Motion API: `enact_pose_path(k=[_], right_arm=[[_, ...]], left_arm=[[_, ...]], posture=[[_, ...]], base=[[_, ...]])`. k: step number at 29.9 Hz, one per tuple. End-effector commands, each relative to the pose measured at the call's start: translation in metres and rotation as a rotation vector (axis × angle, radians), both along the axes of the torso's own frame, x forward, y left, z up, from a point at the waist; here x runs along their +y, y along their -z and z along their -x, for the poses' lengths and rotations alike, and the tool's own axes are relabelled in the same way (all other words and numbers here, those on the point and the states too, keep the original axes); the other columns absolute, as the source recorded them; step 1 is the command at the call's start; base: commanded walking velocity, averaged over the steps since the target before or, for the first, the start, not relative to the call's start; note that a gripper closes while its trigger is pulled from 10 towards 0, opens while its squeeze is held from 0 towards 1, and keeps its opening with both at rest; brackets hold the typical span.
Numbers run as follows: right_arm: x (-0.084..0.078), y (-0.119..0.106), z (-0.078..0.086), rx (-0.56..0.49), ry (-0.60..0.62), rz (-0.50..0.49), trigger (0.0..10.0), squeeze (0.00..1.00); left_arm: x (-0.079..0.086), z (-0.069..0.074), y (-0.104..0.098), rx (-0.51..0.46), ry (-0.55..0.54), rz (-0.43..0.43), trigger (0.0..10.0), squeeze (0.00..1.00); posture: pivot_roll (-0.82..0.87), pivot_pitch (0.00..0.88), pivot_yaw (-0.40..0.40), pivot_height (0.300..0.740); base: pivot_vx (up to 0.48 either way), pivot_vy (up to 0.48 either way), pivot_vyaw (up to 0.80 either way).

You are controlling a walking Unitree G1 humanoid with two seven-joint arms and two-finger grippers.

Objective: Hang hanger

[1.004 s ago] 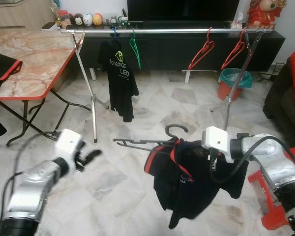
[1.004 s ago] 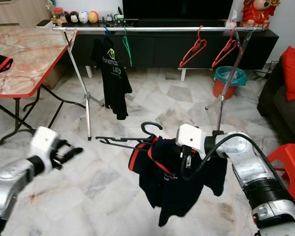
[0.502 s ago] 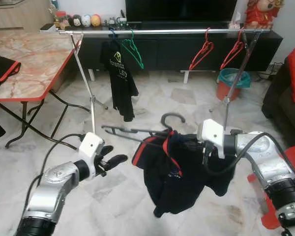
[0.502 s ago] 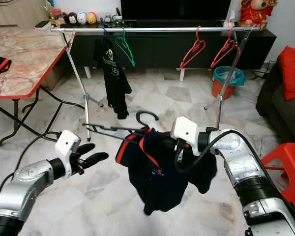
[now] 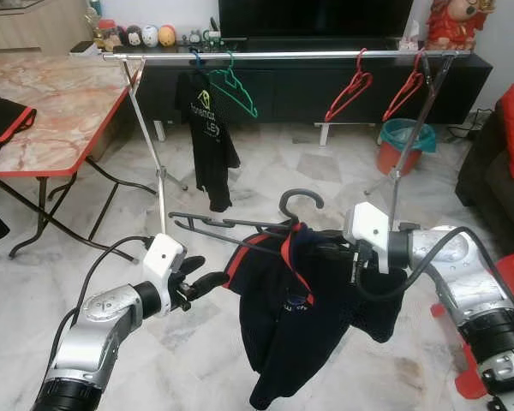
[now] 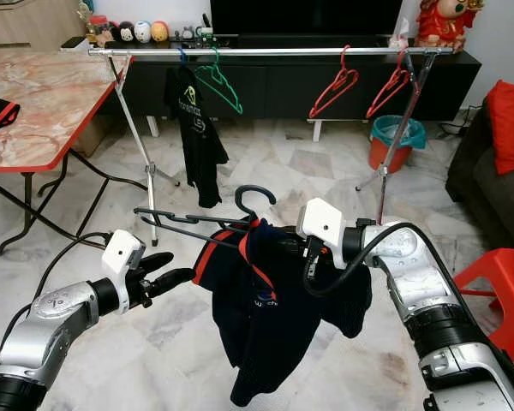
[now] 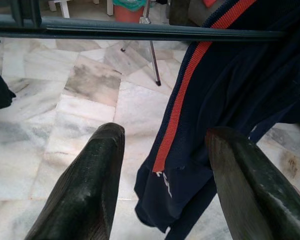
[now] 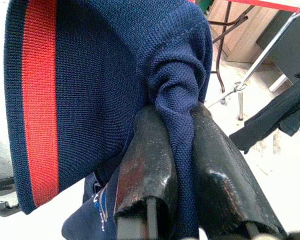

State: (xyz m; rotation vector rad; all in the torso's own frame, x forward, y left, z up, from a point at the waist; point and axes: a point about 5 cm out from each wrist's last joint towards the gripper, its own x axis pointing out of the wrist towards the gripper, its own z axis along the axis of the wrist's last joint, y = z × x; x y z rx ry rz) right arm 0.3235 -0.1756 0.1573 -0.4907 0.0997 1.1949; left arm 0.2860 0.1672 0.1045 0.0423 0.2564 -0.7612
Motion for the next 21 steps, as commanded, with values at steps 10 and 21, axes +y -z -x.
enact_pose_path(k=[10,21], right_arm=[[0.003,-0.018,-0.003,-0.065,-0.015,-0.040,0.0,0.00],[0.011,-0.014,0.006,-0.010,-0.092,-0.049,0.0,0.00]], left_arm=[[0.000,-0.001,0.000,-0.002,0.007,-0.004,10.0,0.00],[-0.001,-0.017,0.021,-0.044,-0.132,0.022,10.0,0.00]], posture=[[-0.07,0.006,0.021,0.740],[-0.08,0.030,0.025,0.740]], base=[[0.000,0.000,0.00],[0.000,0.000,0.00]])
